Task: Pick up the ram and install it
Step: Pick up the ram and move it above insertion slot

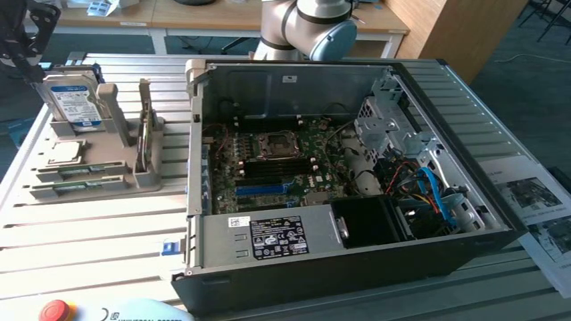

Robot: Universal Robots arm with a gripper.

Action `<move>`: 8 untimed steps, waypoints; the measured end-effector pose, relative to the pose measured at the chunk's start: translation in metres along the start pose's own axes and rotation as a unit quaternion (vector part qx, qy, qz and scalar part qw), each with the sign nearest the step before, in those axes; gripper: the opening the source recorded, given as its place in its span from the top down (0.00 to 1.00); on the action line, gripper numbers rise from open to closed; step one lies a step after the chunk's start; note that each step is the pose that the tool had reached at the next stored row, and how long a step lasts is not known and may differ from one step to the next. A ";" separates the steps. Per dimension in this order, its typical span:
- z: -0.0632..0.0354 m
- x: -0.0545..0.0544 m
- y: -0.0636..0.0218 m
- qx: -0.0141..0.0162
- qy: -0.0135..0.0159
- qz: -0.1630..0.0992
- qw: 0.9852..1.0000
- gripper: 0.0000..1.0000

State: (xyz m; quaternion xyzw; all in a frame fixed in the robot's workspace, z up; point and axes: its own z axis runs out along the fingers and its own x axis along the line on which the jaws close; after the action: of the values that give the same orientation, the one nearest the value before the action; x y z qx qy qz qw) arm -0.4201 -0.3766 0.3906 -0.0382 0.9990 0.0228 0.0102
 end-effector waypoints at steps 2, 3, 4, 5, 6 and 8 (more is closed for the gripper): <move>0.0000 0.000 0.0000 0.000 0.000 -0.010 1.000 0.90; 0.0000 0.000 0.0000 0.000 0.001 -0.015 1.000 0.90; 0.0000 0.000 0.0000 0.000 0.001 -0.020 1.000 0.90; 0.0000 0.000 0.0000 -0.001 0.001 -0.025 1.000 0.90; 0.0000 0.000 0.0000 -0.001 0.001 -0.030 1.000 0.90; 0.0000 0.000 0.0000 -0.001 0.002 -0.040 0.999 0.90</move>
State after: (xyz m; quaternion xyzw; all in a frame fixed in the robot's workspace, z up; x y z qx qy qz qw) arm -0.4201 -0.3766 0.3906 -0.0783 0.9966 0.0232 0.0093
